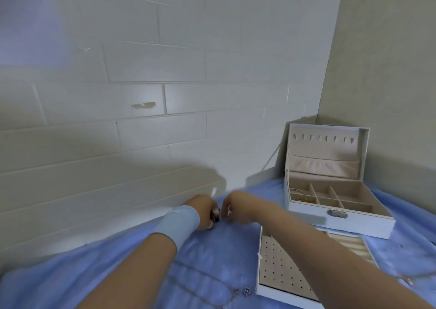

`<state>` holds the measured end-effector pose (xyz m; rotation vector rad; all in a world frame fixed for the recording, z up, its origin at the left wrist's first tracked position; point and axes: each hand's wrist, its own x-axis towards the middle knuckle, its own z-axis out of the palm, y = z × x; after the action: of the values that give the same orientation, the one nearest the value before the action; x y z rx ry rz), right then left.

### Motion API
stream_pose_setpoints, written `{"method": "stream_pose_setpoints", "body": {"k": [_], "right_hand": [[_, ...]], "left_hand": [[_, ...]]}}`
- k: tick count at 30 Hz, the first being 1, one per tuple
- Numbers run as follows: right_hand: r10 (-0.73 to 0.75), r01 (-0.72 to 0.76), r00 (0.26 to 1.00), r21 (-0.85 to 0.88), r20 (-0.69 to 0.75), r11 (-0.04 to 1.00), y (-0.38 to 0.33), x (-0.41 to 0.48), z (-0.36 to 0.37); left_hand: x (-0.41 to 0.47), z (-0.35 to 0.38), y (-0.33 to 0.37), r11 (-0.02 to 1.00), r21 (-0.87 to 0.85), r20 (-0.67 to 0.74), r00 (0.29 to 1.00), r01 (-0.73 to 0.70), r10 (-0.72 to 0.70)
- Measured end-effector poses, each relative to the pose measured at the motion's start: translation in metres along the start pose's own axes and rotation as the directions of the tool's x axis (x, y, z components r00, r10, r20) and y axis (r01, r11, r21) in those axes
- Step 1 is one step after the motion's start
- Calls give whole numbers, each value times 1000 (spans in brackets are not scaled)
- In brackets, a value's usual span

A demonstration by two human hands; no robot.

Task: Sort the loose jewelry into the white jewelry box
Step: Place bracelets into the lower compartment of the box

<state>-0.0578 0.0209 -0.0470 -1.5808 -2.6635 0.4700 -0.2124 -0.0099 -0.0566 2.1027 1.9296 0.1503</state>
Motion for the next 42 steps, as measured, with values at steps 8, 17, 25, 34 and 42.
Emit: {"method": "stream_pose_setpoints", "body": {"k": [8, 17, 25, 34, 42], "right_hand": [[21, 64, 979, 407, -201, 911, 33, -23, -33], [266, 89, 861, 643, -433, 761, 112, -65, -63], [400, -39, 772, 592, -493, 805, 205, -103, -94], [476, -310, 676, 369, -562, 876, 290, -109, -96], [477, -502, 735, 86, -481, 860, 315, -101, -87]], "left_hand": [[7, -20, 30, 932, -351, -224, 975, -91, 11], [31, -29, 126, 773, -578, -340, 938, -260, 61], [78, -7, 228, 775, -556, -278, 946, -300, 167], [131, 26, 304, 834, -463, -190, 953, -300, 237], [158, 48, 317, 890, -379, -134, 966, -255, 220]]}}
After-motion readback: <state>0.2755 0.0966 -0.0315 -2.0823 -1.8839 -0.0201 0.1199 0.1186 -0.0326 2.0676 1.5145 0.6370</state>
